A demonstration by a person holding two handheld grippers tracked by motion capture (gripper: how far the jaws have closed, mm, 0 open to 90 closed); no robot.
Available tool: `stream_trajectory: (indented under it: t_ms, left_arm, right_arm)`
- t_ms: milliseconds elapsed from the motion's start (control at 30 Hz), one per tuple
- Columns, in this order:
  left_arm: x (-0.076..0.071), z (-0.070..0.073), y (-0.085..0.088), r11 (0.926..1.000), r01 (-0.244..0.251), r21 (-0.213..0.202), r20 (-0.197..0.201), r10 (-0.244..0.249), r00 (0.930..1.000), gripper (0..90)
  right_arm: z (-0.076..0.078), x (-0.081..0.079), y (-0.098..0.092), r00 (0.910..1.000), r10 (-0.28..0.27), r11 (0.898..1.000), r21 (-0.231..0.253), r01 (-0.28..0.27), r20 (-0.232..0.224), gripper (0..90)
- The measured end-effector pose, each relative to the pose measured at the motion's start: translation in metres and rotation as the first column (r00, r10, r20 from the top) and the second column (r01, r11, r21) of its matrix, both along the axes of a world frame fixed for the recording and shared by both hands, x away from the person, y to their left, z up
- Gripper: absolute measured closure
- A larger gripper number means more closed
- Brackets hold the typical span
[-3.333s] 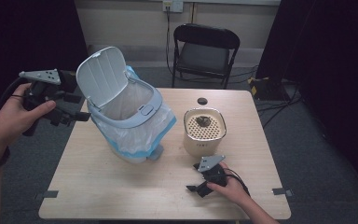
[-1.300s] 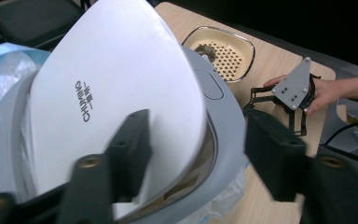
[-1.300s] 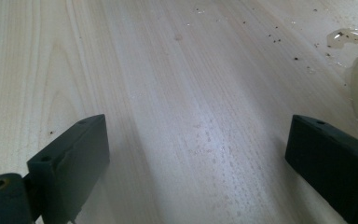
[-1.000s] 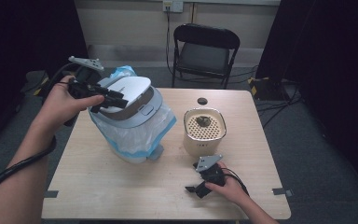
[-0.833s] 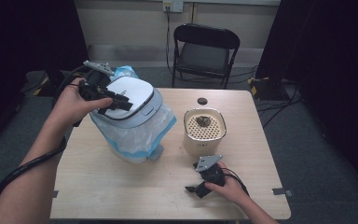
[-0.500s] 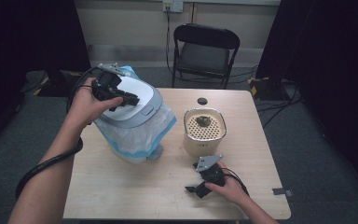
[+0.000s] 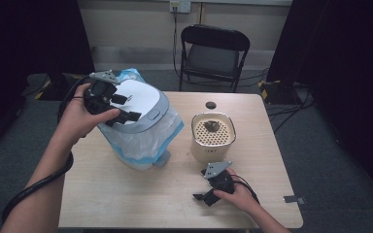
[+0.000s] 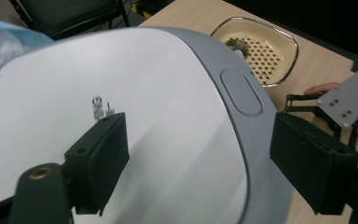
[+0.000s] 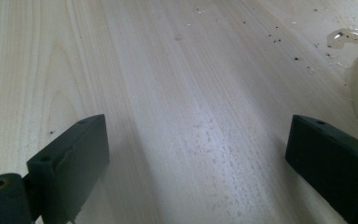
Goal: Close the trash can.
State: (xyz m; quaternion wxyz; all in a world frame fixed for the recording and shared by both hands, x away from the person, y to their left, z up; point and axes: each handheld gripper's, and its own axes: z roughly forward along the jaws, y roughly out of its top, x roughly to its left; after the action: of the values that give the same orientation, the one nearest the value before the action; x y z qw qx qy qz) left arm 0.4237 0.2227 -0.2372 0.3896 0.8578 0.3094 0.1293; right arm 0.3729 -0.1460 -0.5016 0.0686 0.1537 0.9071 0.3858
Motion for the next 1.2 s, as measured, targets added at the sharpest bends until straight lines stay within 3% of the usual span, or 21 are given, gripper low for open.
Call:
stream_trajectory:
  t_ms: [100, 267, 367, 533, 833, 867, 1033, 1200]
  left_arm:
    - [-0.017, -0.003, 0.014, 0.9994, -0.004, -0.034, -0.006, 0.003, 1.0, 18.1]
    - [-0.031, -0.012, 0.025, 0.9989, -0.017, -0.044, -0.015, 0.017, 0.9998, 18.1]
    - [-0.041, -0.017, 0.035, 0.9961, -0.023, -0.085, 0.001, 0.023, 0.9997, 17.3]
    - [-0.06, -0.026, 0.048, 0.9963, -0.042, -0.075, -0.008, 0.042, 0.9991, 17.2]
    - [-0.072, -0.052, 0.056, 0.9952, -0.051, -0.083, -0.028, 0.048, 0.9984, 17.2]
    - [-0.074, -0.061, 0.057, 0.9945, -0.054, -0.089, -0.033, 0.051, 0.9981, 17.2]
    - [-0.077, -0.078, 0.057, 0.9919, -0.054, -0.115, -0.041, 0.05, 0.9979, 17.1]
    - [-0.079, -0.101, 0.058, 0.992, -0.048, -0.117, -0.042, 0.043, 0.9982, 17.0]
  right_arm:
    - [0.0, 0.0, 0.0, 1.0, 0.001, 1.0, 0.0, -0.001, 0.0, 5.4]
    - [0.0, 0.0, 0.0, 1.0, 0.001, 1.0, 0.0, -0.001, 0.0, 5.4]
    - [0.0, 0.0, 0.0, 1.0, 0.0, 1.0, 0.0, 0.0, 0.0, 5.4]
    - [0.0, 0.0, 0.0, 1.0, 0.0, 1.0, 0.0, 0.0, 0.0, 5.4]
    - [0.0, 0.0, 0.0, 1.0, -0.002, 1.0, 0.0, 0.002, 0.002, 5.4]
    - [0.0, 0.0, 0.0, 1.0, -0.002, 1.0, -0.001, 0.002, 0.002, 5.4]
    - [0.0, 0.0, 0.0, 1.0, -0.002, 1.0, 0.0, 0.002, 0.001, 5.4]
    - [0.0, 0.0, 0.0, 1.0, -0.003, 1.0, -0.001, 0.003, 0.0, 5.4]
